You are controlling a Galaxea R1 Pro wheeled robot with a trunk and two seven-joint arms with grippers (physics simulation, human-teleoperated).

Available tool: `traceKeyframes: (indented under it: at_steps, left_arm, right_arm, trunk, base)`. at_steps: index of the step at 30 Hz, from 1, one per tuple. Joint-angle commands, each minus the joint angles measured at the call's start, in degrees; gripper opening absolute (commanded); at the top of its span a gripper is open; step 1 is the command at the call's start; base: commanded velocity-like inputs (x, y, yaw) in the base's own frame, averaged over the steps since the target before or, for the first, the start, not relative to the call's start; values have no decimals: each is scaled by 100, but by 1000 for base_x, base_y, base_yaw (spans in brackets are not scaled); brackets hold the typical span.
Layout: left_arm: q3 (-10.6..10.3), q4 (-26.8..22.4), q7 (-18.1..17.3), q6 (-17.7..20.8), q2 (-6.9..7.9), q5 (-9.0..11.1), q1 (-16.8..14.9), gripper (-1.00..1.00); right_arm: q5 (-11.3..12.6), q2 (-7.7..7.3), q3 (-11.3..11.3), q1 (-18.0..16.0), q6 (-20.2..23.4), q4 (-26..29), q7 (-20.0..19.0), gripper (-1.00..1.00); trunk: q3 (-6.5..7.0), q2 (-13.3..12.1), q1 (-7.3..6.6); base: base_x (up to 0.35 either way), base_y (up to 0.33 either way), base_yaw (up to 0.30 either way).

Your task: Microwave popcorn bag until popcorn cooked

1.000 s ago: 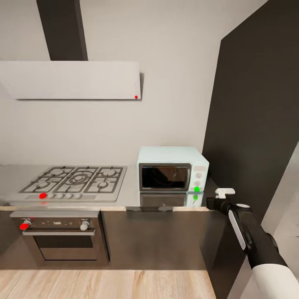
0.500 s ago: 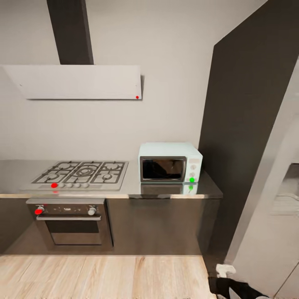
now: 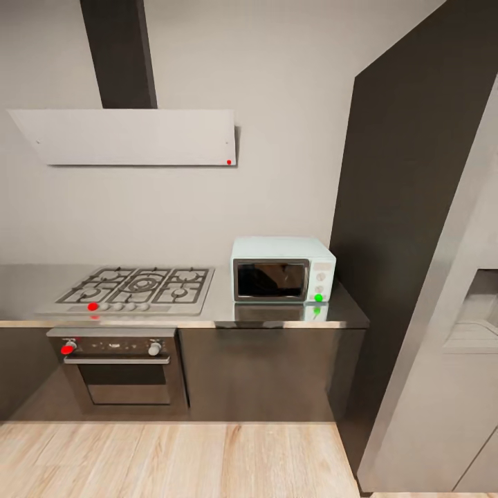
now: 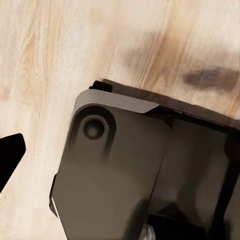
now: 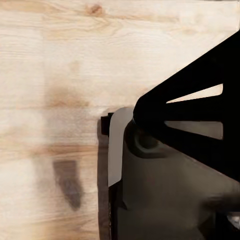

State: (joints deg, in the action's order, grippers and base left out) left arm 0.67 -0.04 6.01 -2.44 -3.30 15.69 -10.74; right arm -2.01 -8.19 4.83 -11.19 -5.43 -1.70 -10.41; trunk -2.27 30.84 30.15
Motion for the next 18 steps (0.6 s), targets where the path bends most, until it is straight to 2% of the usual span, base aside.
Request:
traceKeyframes:
  at_steps: [1,4,8,9,18]
  left_arm:
    - [7,4,14,-20,42,23,-3,100]
    - [11,2,14,-20,221,22,-4,100]
    - [9,-1,14,-23,247,10,-7,100]
    - [-23,-31,-3,-29,251,-66,-7,100]
    - [-23,-31,-3,-29,251,-66,-7,100]
  right_arm:
    - [-71,10,52,105,-43,-18,-12,-100]
    - [-94,6,53,223,-131,-20,-6,-100]
    - [-58,-53,72,246,-162,-23,-6,-100]
    - [-98,819,71,248,-75,12,57,-100]
    - [-98,819,71,248,-80,12,57,-100]
  trunk:
    - [-11,10,3]
    - [-11,10,3]
    - [-11,10,3]
    - [-11,10,3]
    - [-11,10,3]
  base:
    - [0,0,0]
    - [0,0,0]
    - [0,0,0]
    - [0,0,0]
    - [0,0,0]
